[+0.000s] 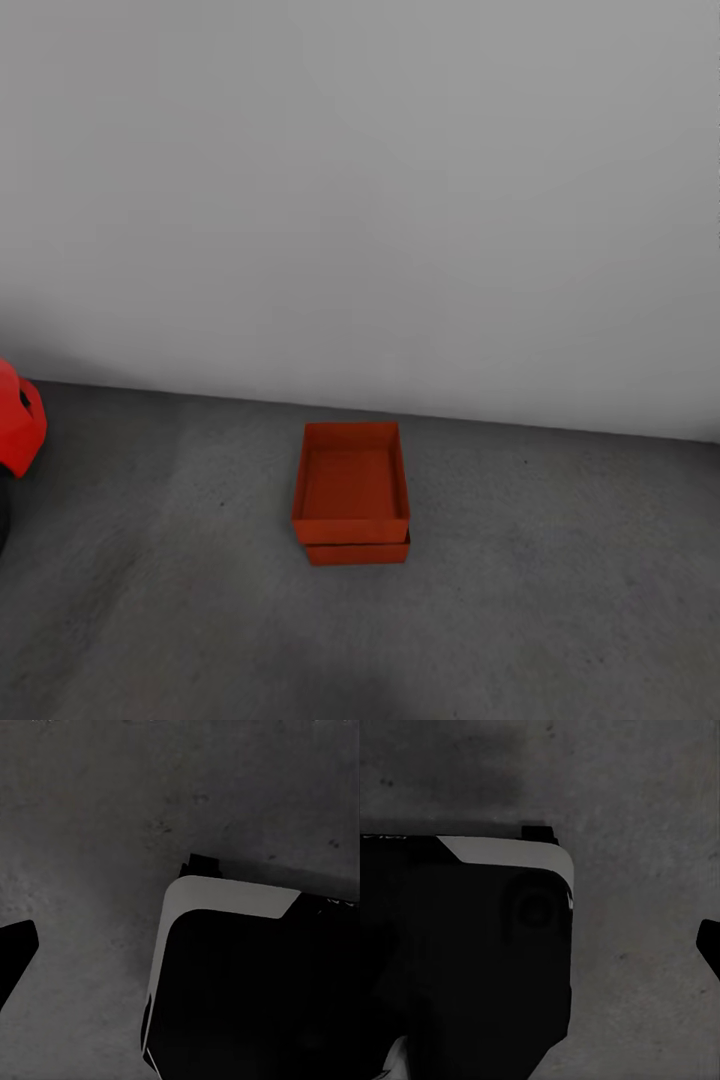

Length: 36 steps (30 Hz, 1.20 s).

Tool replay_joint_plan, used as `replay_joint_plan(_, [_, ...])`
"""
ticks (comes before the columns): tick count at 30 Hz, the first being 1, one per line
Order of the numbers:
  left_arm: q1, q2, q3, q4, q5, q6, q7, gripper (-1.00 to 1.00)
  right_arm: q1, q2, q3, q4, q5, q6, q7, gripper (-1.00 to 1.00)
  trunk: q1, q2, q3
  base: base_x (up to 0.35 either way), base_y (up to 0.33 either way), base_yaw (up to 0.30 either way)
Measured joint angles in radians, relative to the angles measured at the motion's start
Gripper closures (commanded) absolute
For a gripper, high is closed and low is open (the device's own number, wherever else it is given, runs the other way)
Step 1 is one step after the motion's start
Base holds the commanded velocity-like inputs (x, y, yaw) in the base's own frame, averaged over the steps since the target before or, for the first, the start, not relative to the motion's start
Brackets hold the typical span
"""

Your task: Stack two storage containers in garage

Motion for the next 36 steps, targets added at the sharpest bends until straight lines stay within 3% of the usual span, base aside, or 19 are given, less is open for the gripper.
replay_joint_plan(16, [0.0,0.0,0.0,0.0,0.001,0.0,0.0,-1.0,0.029,-0.014,0.0,0.0,-0.002,-0.023,0.074,-1.0,0.0,0.0,0.026,0.0,0.0,0.0])
replay_joint_plan(36, [-0.001,0.0,0.0,0.0,0.001,0.0,0.0,-1.0,0.031,-0.015,0.0,0.0,-0.003,-0.023,0.078,-1.0,0.0,0.0,0.058,0.0,0.0,0.0])
